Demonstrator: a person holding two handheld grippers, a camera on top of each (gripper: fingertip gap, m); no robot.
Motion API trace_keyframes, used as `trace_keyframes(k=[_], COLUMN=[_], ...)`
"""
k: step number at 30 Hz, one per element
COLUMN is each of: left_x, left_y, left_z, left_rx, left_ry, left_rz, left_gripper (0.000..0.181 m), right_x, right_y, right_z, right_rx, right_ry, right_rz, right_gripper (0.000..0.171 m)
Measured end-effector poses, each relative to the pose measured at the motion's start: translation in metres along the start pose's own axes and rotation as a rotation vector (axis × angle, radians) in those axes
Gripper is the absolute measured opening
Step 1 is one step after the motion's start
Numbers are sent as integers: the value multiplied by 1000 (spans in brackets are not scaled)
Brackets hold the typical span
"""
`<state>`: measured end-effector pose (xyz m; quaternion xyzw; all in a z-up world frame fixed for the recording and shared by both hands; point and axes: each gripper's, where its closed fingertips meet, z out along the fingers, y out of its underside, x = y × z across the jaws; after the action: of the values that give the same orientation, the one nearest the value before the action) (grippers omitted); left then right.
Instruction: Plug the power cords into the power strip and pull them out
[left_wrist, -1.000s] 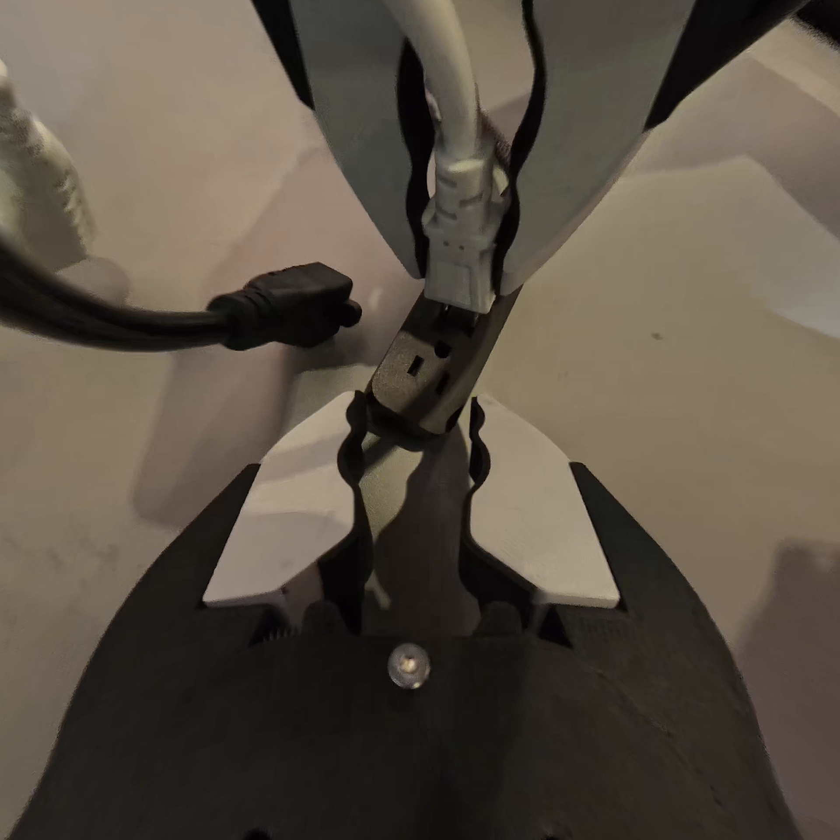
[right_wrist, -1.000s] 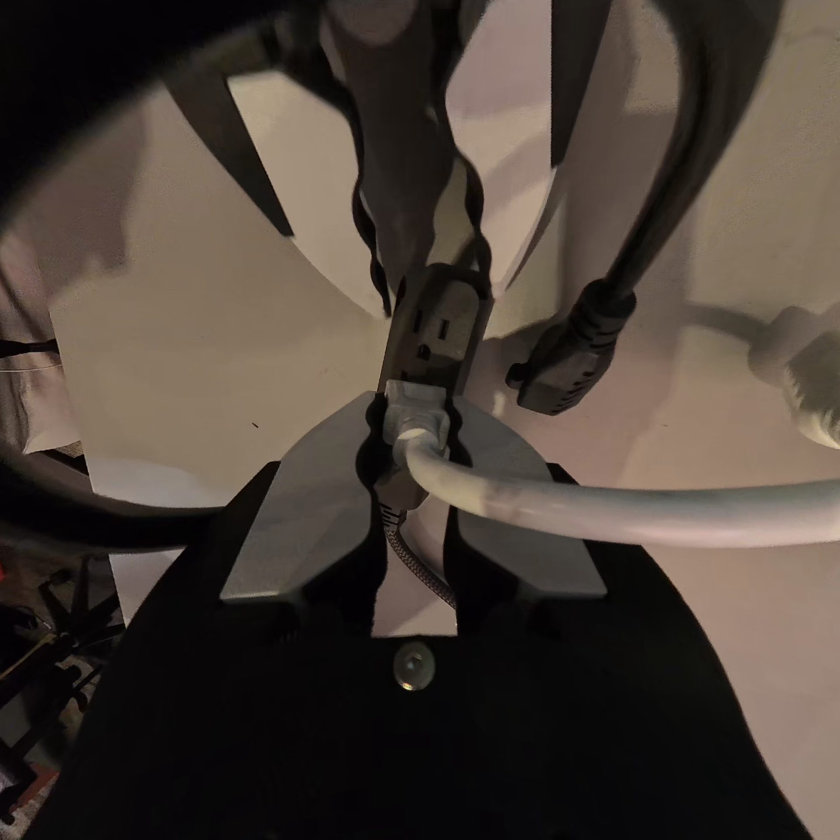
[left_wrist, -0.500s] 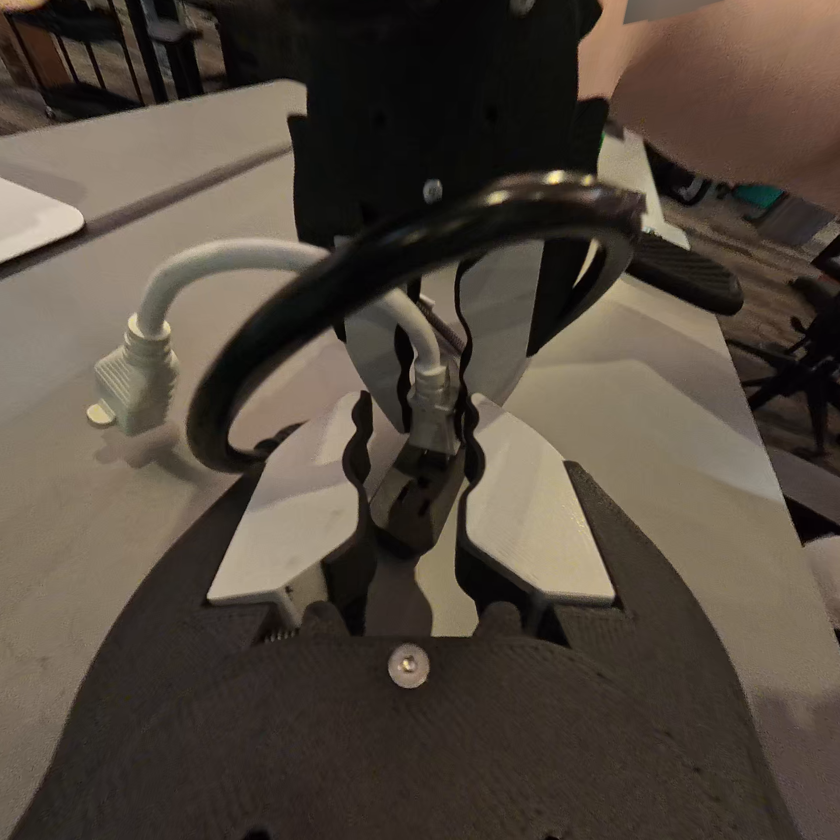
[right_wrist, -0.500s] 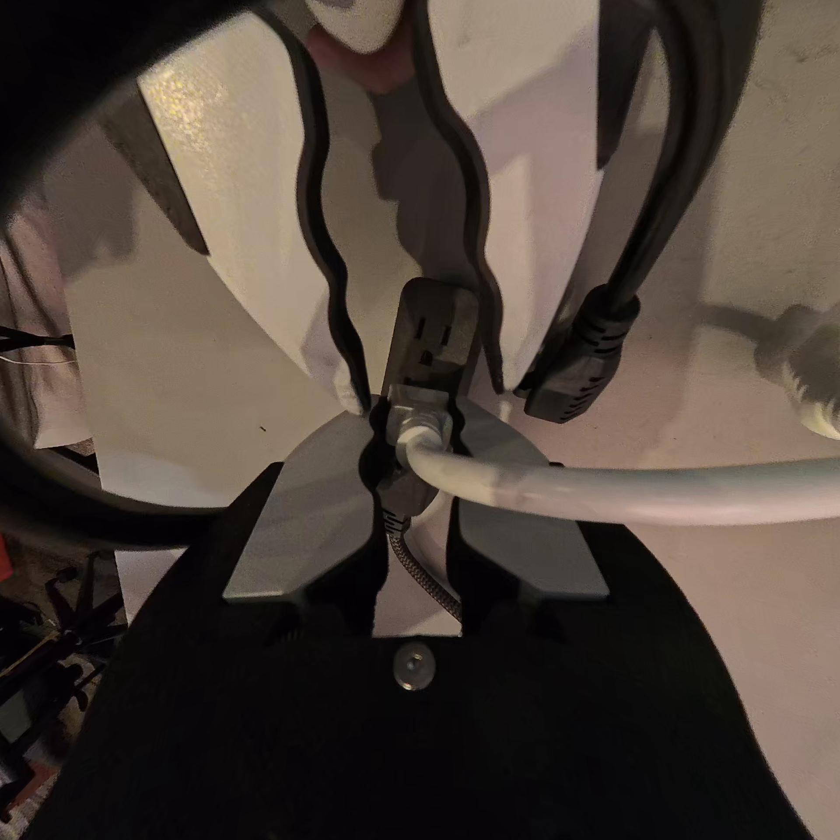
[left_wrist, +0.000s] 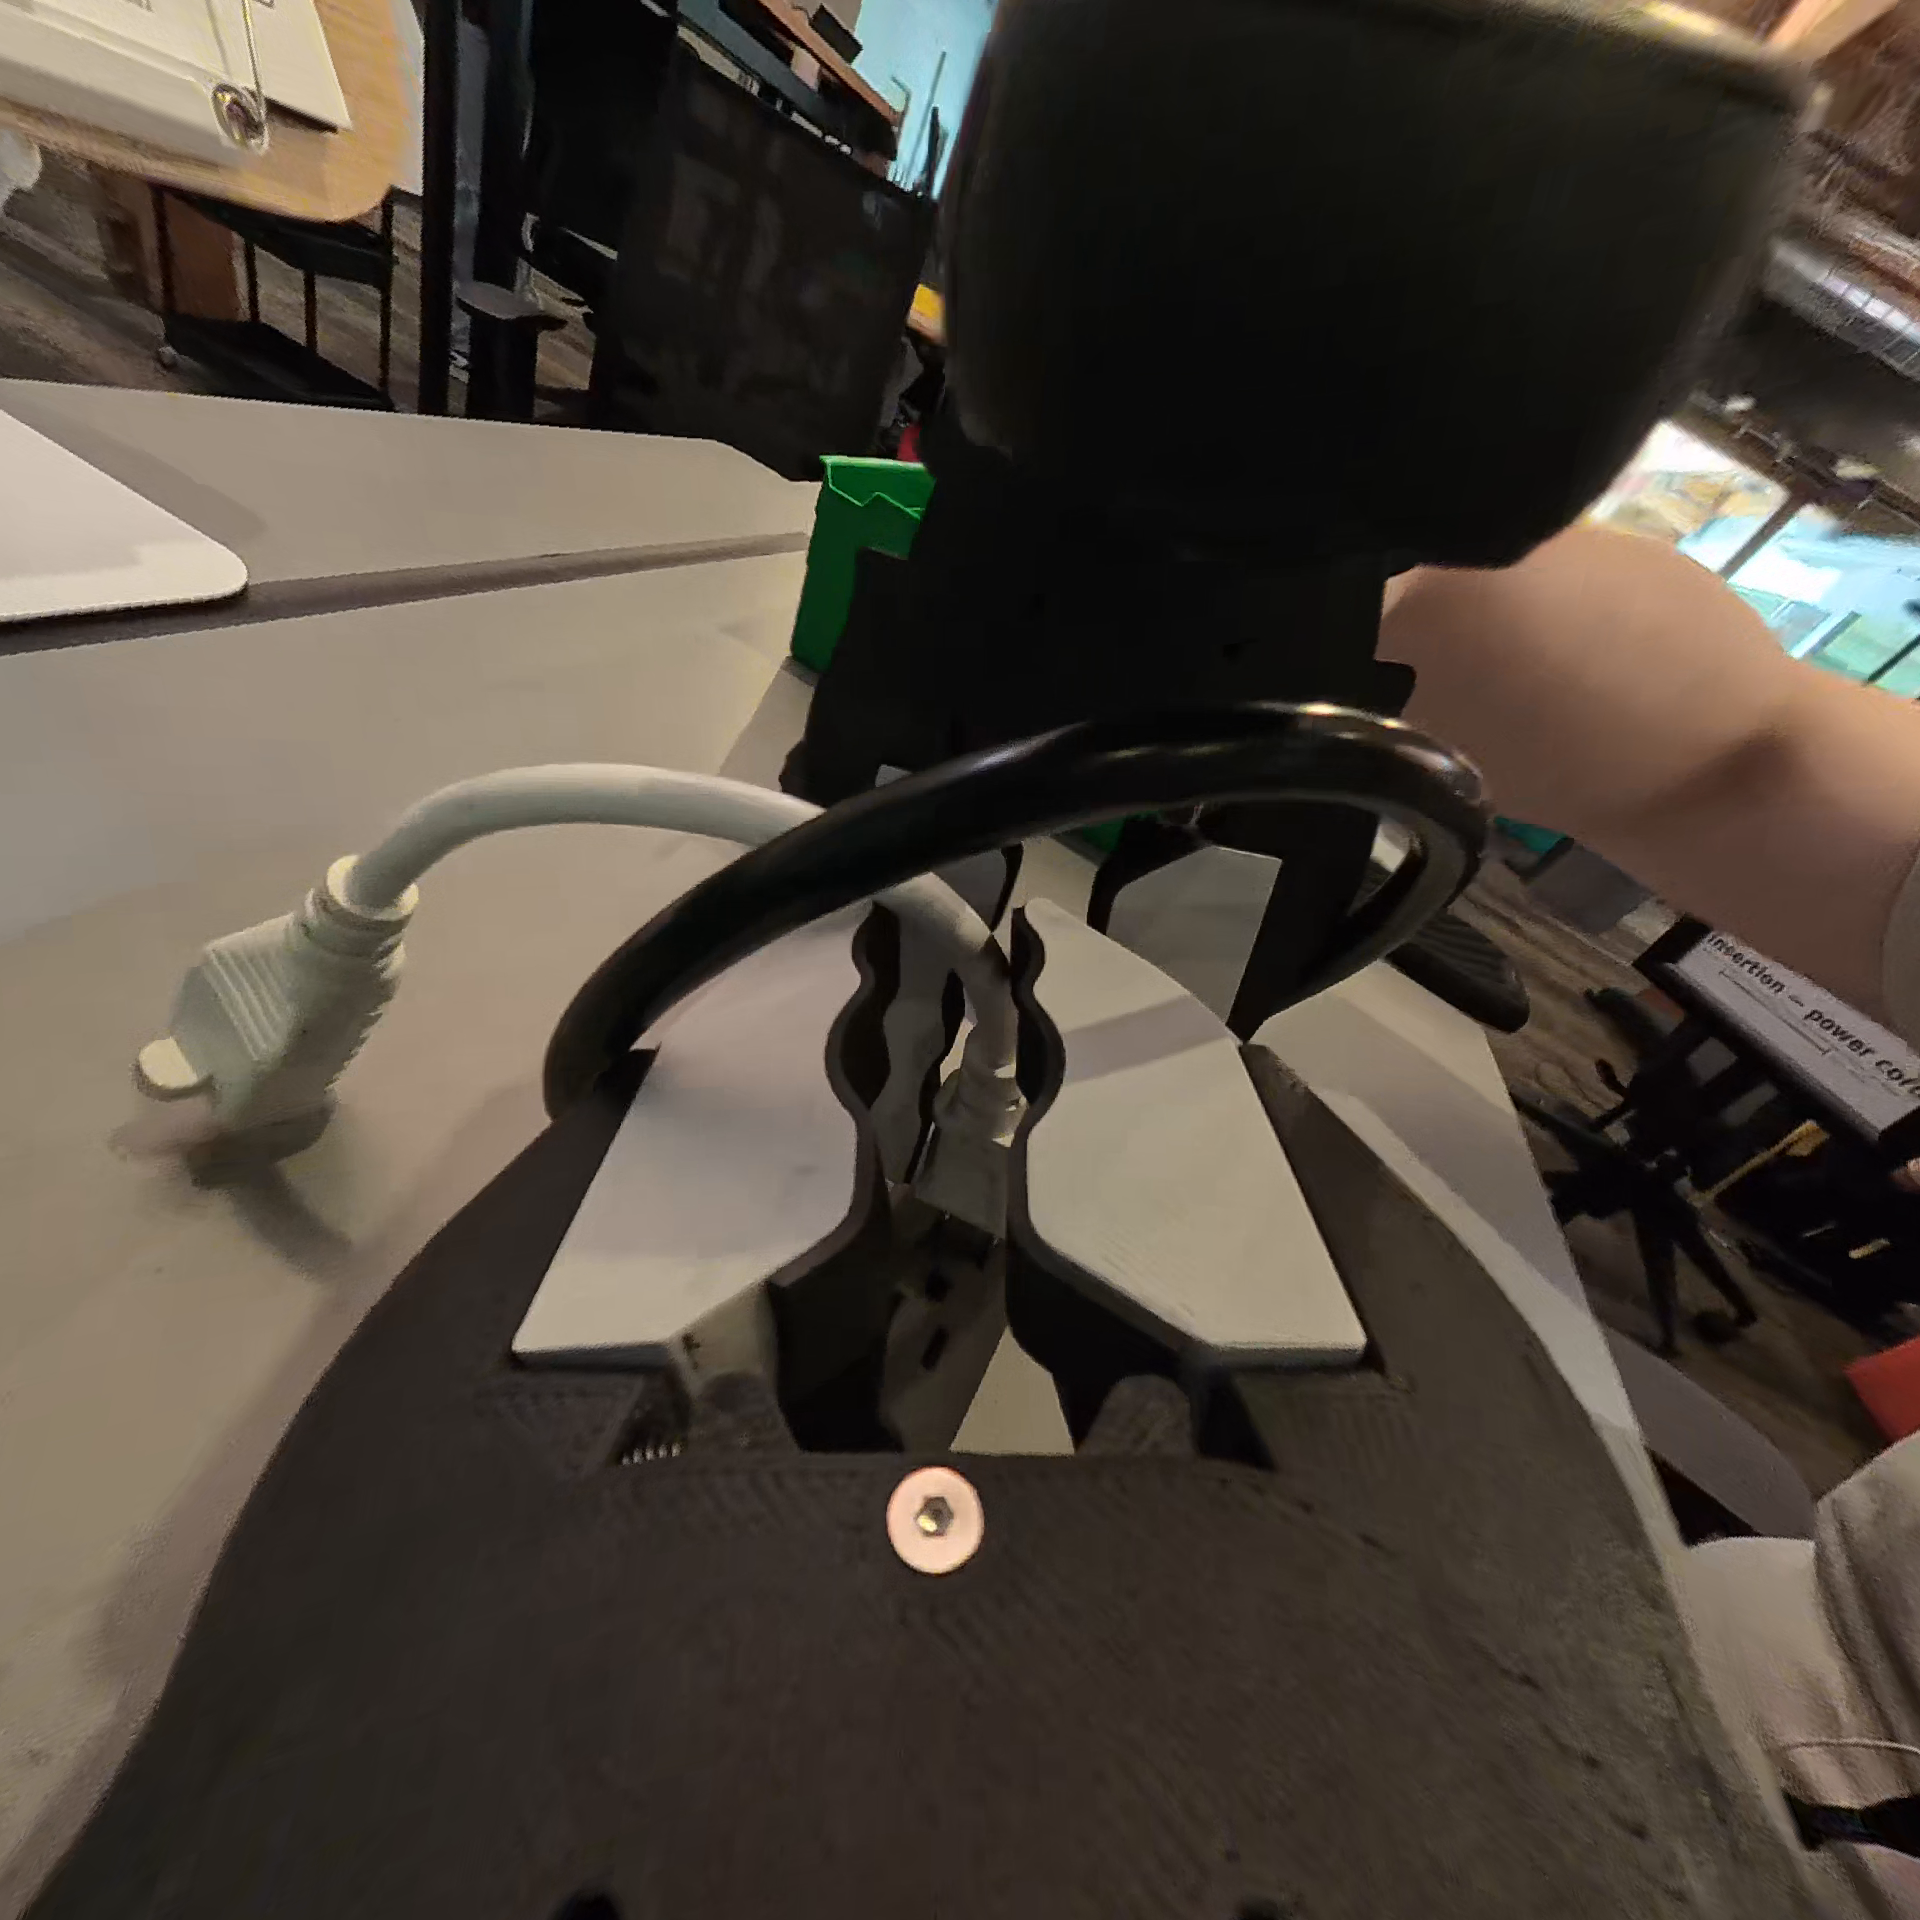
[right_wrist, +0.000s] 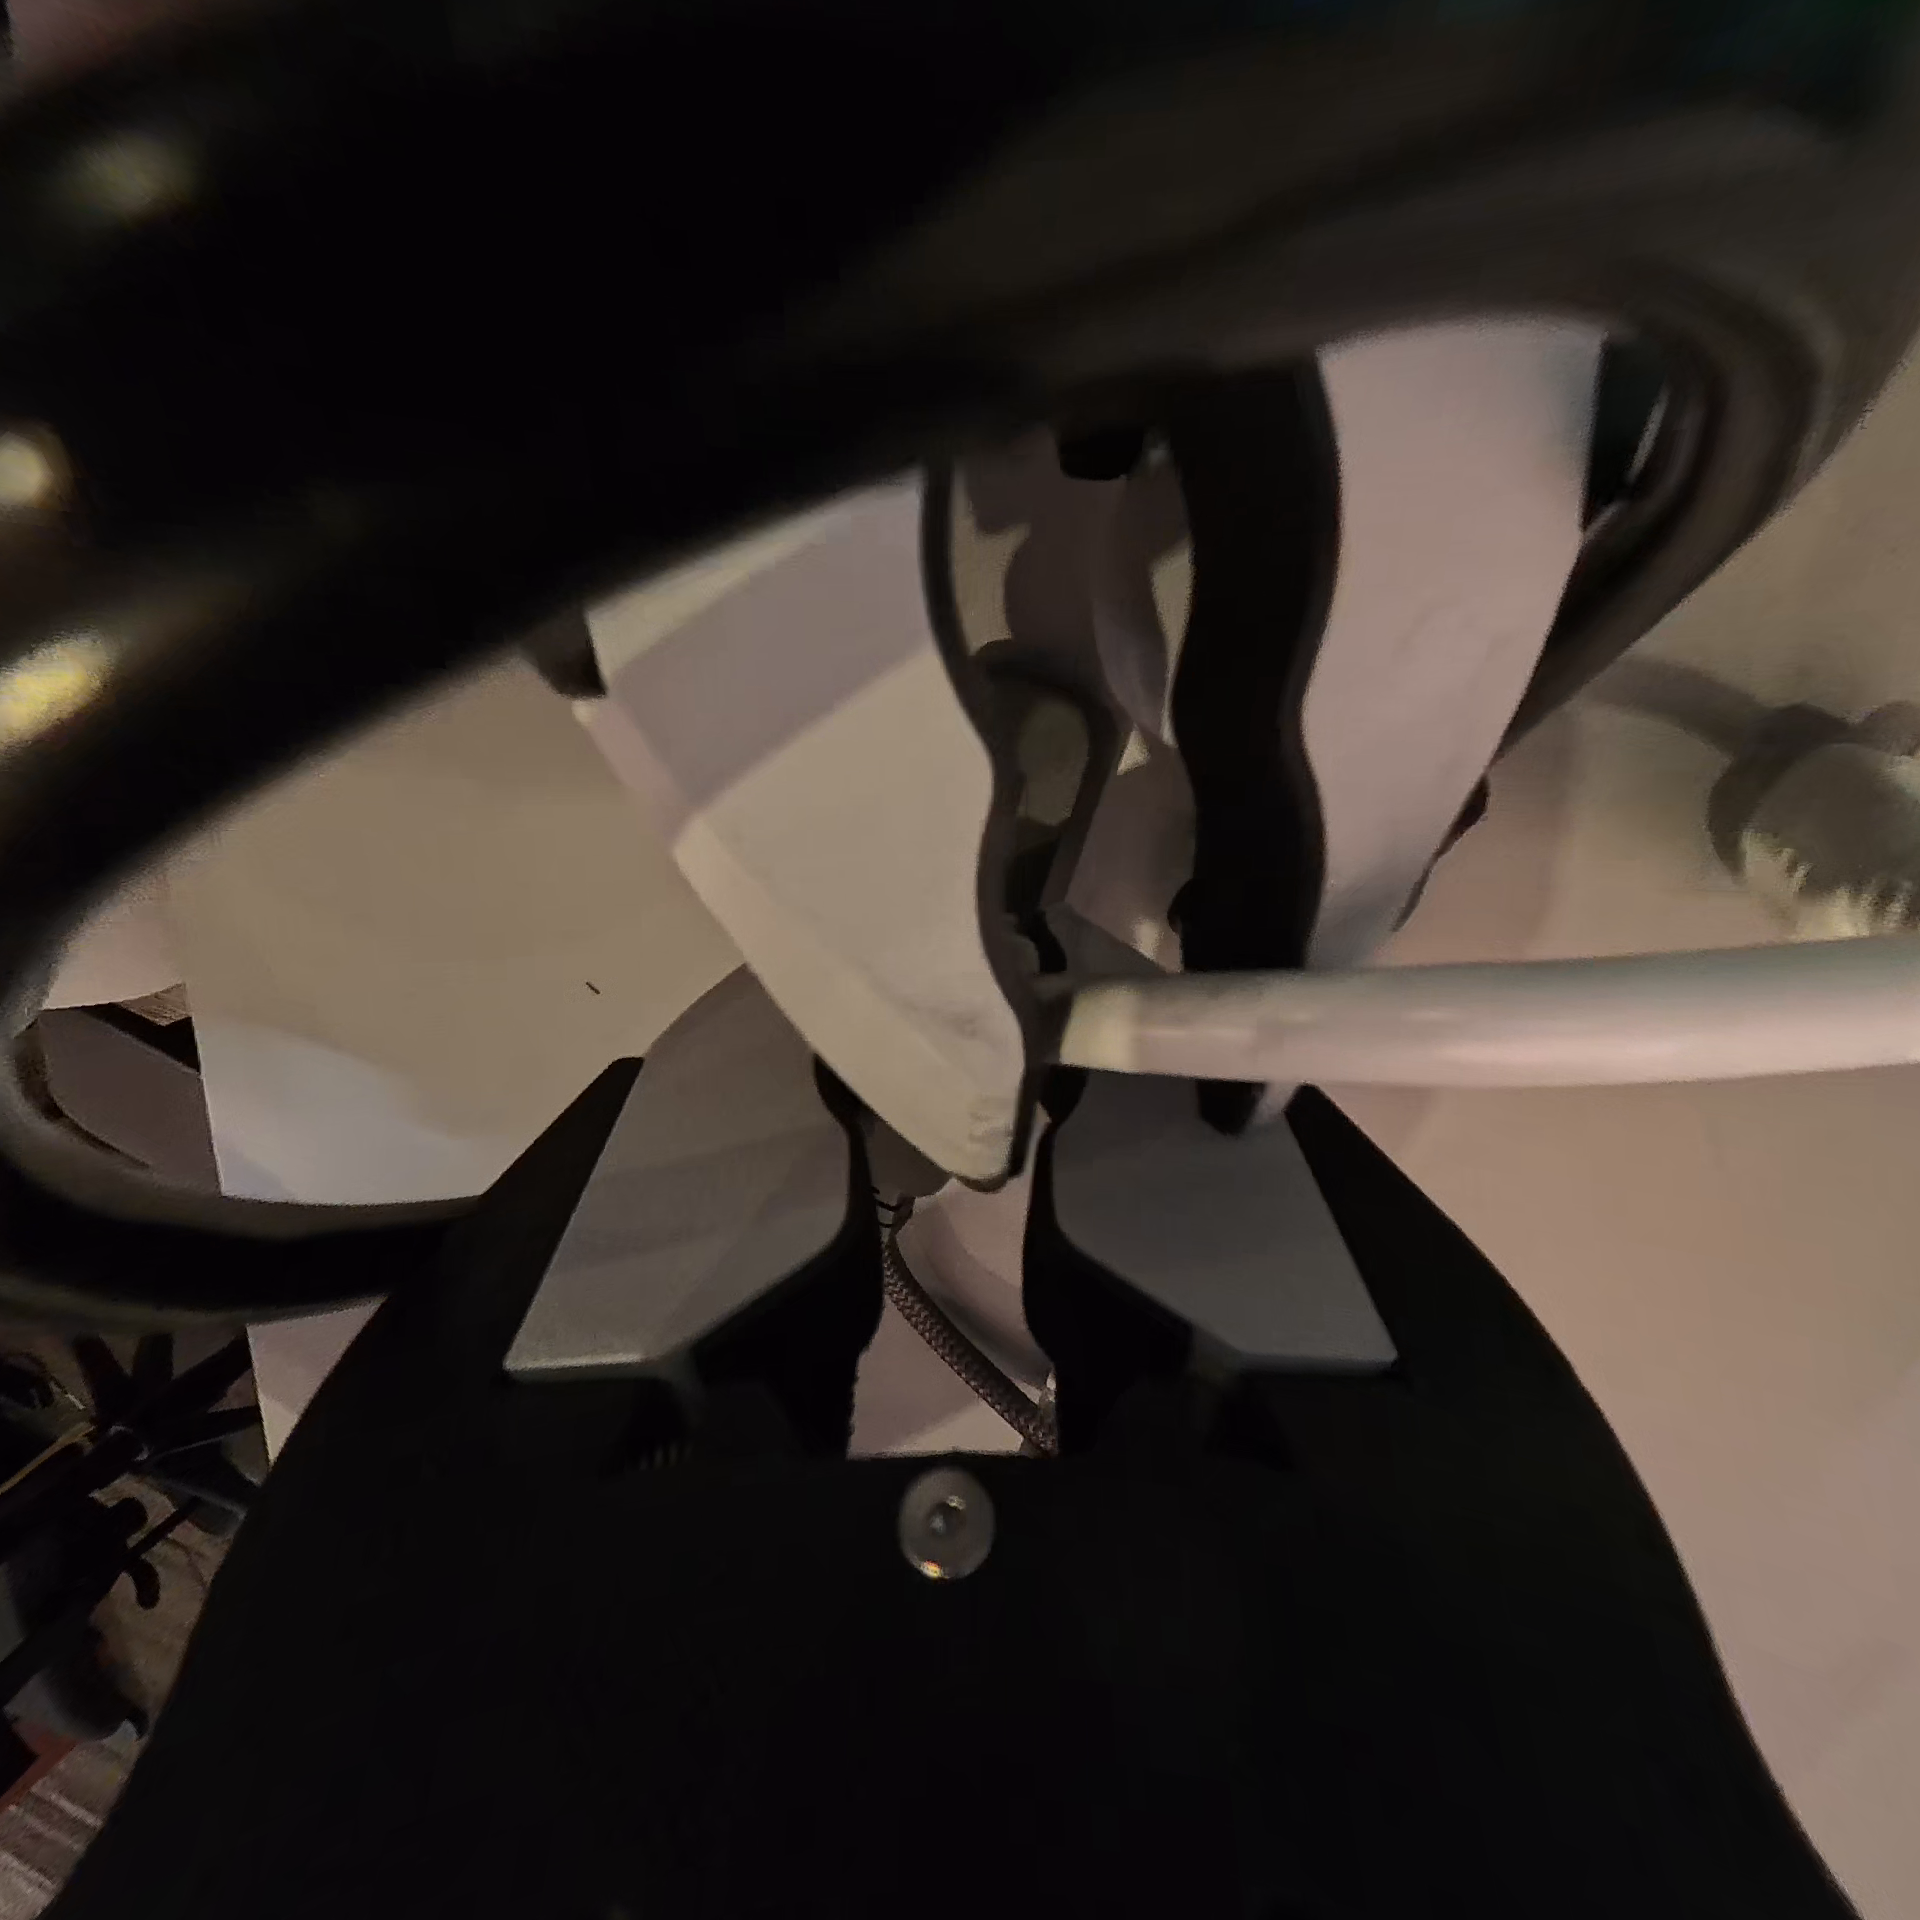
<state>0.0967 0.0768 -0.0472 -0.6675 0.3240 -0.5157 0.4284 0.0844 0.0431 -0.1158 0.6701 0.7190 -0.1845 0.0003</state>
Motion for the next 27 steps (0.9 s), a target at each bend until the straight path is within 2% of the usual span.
trace_keyframes(k=[6, 13, 23, 25, 27], left_x=[11, 22, 28, 27, 26], left_y=[1, 4, 5, 7, 10], left_z=[5, 8, 8, 5, -4], left_rx=[-49, -53, -42, -83, -128], left_ry=[-70, -46, -11, -25, -30], left_rz=[203, 289, 313, 330, 373], left_gripper=[19, 18, 18, 21, 34], right_x=[-5, -13, -13, -14, -15], right_y=[5, -2, 1, 1, 2], right_z=[-4, -26, -24, -23, -22], right_rx=[28, 243, 184, 175, 165], right_ry=[-26, -60, 109, 107, 102], right_rz=[6, 51, -12, -10, -3], right_gripper=[28, 30, 25, 25, 25])
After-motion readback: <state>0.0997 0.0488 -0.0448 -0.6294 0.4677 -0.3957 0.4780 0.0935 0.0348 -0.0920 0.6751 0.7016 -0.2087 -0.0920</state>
